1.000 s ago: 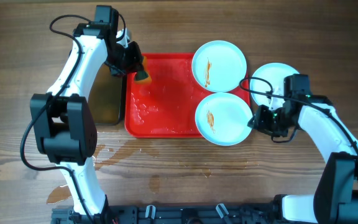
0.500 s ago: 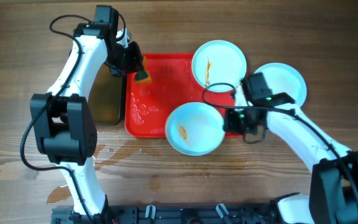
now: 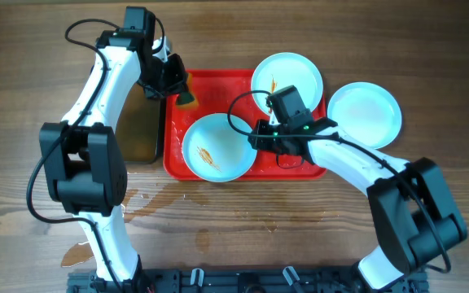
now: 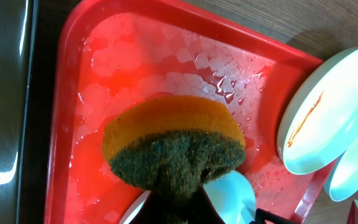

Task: Clean dirty plates on tray and stack at the side
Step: 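Grasp the top plate on the red tray with the right gripper, pull it left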

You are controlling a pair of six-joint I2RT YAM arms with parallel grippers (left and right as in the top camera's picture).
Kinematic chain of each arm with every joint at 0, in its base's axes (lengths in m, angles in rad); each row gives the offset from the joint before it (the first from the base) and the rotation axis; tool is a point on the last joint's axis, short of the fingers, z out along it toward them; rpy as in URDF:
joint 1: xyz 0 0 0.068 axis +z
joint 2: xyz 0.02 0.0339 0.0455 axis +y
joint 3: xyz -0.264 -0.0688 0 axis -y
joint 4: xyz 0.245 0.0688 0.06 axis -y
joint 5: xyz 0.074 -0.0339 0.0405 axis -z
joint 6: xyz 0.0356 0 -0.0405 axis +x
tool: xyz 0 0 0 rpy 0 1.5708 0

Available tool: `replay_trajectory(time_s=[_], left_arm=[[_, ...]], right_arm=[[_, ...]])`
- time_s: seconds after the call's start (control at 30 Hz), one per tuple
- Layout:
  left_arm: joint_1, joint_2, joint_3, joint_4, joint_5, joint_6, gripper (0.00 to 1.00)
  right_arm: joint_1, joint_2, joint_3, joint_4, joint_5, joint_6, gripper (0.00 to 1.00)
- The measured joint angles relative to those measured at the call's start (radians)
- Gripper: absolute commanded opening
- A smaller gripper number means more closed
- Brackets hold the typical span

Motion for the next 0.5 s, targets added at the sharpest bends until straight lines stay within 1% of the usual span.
replay_trajectory(time_s=[0.07,0.1,0.13,0.17,0.23,0.3,0.43,0.5], left_arm=[[0.0,0.0,0.0,-0.001,0.0,0.0,0.04],[0.0,0.0,0.0,0.0,0.0,0.0,0.04],[0.0,0.0,0.0,0.0,0.0,0.0,0.04],[0.0,0.0,0.0,0.0,0.0,0.0,0.04],[0.0,0.0,0.0,0.0,0.0,0.0,0.04],[0.0,0.0,0.0,0.0,0.0,0.0,0.04],[0.0,0.0,0.0,0.0,0.0,0.0,0.04],[0.0,0.0,0.0,0.0,0.0,0.0,0.04]], right_arm=[[0.0,0.072,0.06,-0.013,-0.005,-0.042,0.22],[0.0,0.112,0.089,-0.024,-0.006,-0.065,0.16],[0.0,0.137,0.113,-0.034,-0.013,-0.086,0.12],[0.0,0.156,0.14,-0.039,-0.012,-0.11,0.04],[0.0,0.168,0.153,-0.047,-0.012,-0.141,0.04],[0.0,0.168,0.157,-0.065,-0.004,-0.132,0.04],[0.001,0.168,0.161,-0.092,0.012,0.055,0.04],[0.001,0.168,0.164,-0.1,0.021,0.103,0.04]])
